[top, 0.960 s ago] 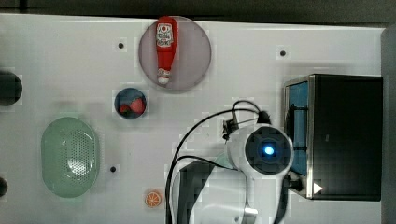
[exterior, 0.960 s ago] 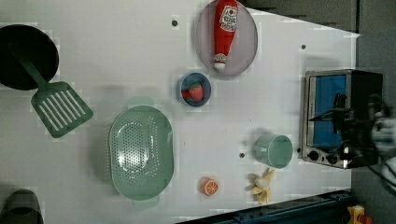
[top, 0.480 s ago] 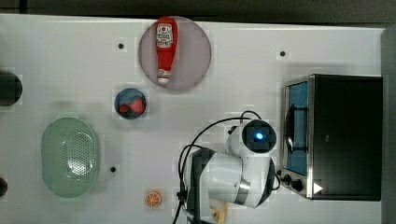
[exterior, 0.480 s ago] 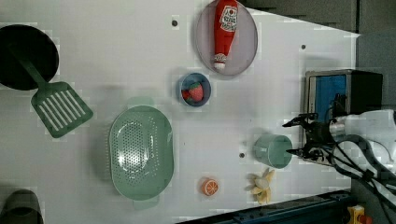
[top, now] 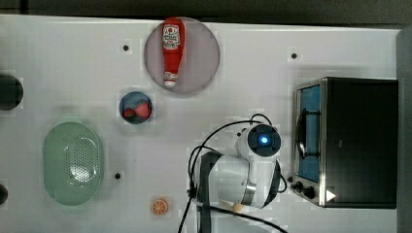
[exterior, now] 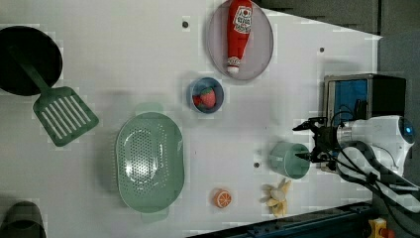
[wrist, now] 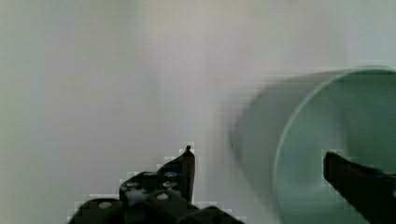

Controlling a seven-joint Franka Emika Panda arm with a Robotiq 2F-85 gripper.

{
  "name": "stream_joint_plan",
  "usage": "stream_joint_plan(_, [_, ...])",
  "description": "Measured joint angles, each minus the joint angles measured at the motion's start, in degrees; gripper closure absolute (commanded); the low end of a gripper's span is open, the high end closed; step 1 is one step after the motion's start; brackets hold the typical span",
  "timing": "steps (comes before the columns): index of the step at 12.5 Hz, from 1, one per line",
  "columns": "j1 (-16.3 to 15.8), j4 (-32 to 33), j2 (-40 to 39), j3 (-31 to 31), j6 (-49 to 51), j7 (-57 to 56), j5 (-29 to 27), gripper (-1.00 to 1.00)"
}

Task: Drag mug forwards.

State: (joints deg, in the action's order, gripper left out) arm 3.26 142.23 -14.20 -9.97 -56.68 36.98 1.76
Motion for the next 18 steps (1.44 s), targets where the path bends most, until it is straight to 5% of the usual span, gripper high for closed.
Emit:
stream_joint_plan(6, [0.72, 0.45, -2.14, 0.48, -1.06, 2.35, 1.29, 0.65])
stream_joint_plan(14, [-0.34, -5.82, -4.39, 2.68, -1.68, 2.97, 0.89, 0.65])
stream_joint_plan(18, [-0.77, -15.33, -11.58, 2.16, -2.01, 3.05, 0.48, 0.65])
